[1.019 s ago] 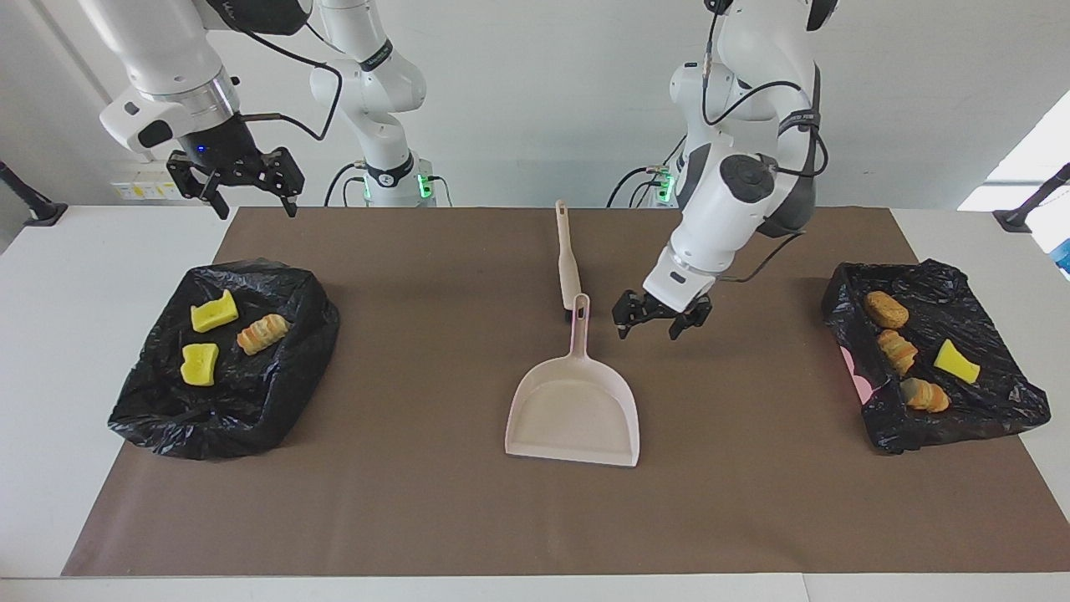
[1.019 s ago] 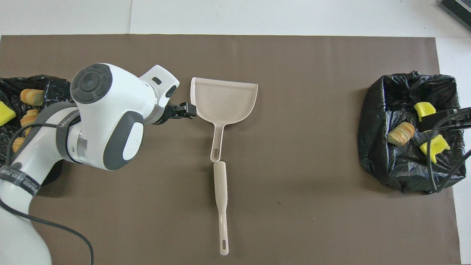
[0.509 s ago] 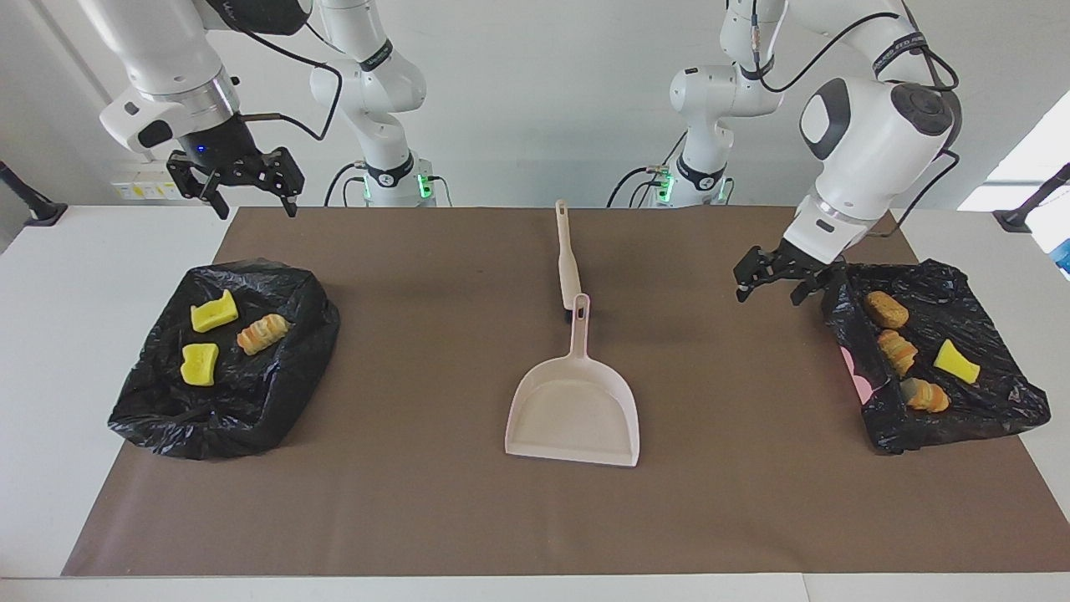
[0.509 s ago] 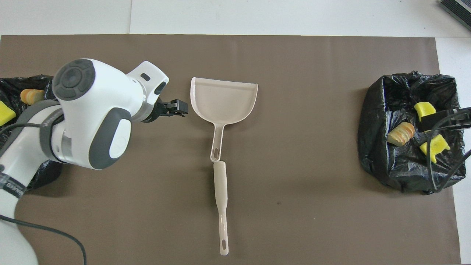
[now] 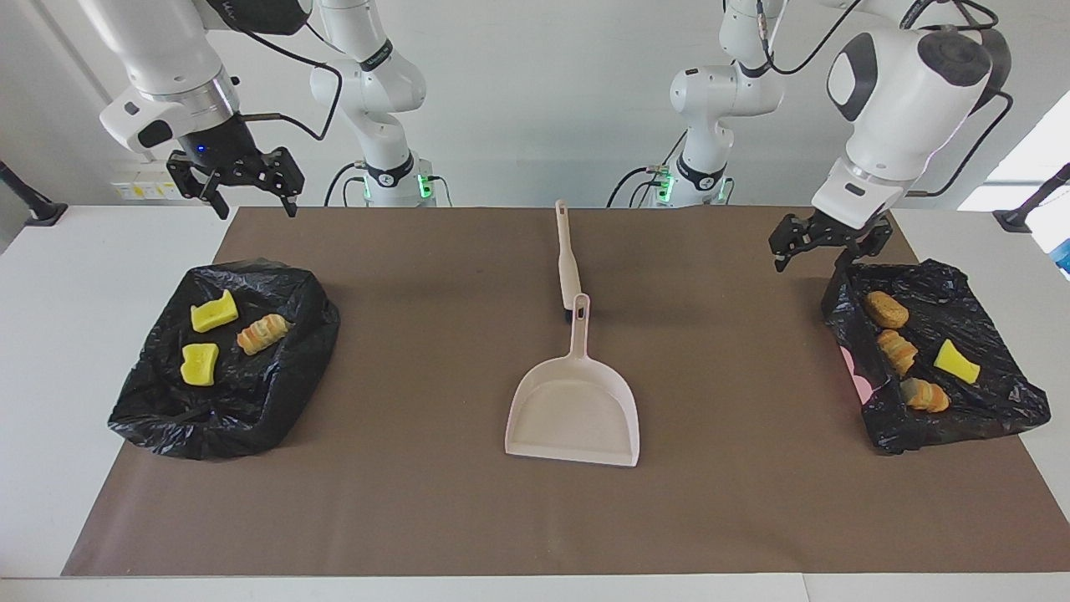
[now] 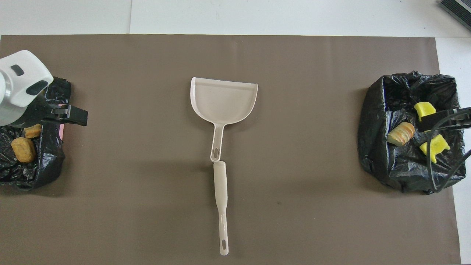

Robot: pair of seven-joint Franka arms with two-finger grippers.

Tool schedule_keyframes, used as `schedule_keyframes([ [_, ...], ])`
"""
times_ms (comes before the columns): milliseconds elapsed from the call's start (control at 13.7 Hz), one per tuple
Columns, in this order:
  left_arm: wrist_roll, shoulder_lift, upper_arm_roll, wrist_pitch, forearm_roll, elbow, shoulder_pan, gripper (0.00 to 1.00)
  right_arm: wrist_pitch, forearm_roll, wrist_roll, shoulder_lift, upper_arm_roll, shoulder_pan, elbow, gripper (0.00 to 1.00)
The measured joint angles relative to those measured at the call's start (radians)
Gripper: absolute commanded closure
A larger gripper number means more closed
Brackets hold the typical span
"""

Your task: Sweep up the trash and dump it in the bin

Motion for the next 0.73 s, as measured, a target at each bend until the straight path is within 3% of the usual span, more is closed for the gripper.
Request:
schedule_keyframes([
  [728, 0.004, -0.056, 0.009, -0.131, -0.007, 0.137, 0.01, 0.0, 0.0, 0.0, 0.0, 0.0, 0.0, 0.0, 0.0, 0.0],
])
